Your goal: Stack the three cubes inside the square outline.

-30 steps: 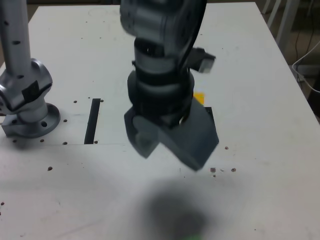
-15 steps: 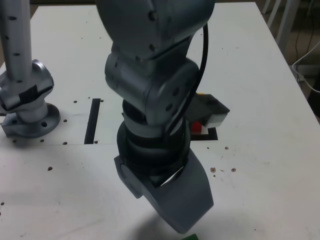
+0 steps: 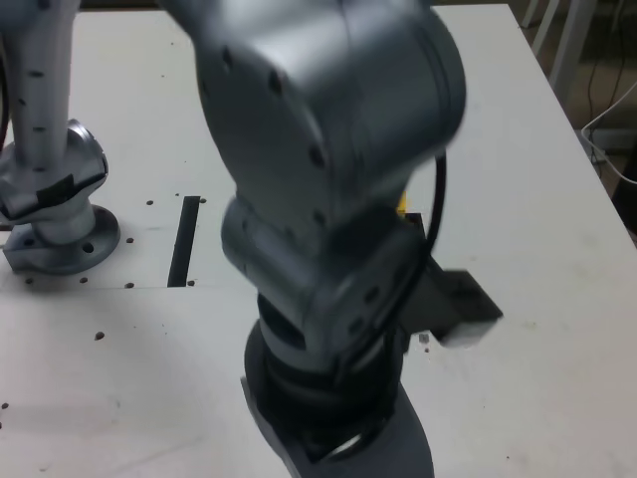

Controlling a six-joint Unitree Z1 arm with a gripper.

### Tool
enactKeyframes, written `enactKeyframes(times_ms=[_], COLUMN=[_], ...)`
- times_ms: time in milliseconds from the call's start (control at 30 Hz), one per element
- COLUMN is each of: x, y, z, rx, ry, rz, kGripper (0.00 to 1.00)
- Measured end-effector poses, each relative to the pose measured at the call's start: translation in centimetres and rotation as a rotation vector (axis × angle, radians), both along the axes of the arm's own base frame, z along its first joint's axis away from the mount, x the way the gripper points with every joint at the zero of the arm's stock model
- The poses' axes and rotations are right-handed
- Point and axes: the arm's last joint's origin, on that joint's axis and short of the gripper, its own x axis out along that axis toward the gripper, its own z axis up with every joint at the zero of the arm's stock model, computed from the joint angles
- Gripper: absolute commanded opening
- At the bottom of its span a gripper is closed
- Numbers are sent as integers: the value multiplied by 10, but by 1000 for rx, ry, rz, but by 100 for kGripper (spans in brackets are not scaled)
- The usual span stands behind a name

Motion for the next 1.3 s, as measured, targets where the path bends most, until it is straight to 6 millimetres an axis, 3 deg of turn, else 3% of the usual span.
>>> enactKeyframes(times_ms=[533, 700, 867, 1100, 1300], x=[19, 27, 33, 37, 37], y=[-23, -24, -20, -15, -15], z=[-10, -17, -25, -26, -25], rx=[-37, -38, -19, 1, 7], ry=[9, 21, 38, 28, 21], rz=[-48, -44, -29, -17, -15], kGripper=[97, 91, 71, 27, 20])
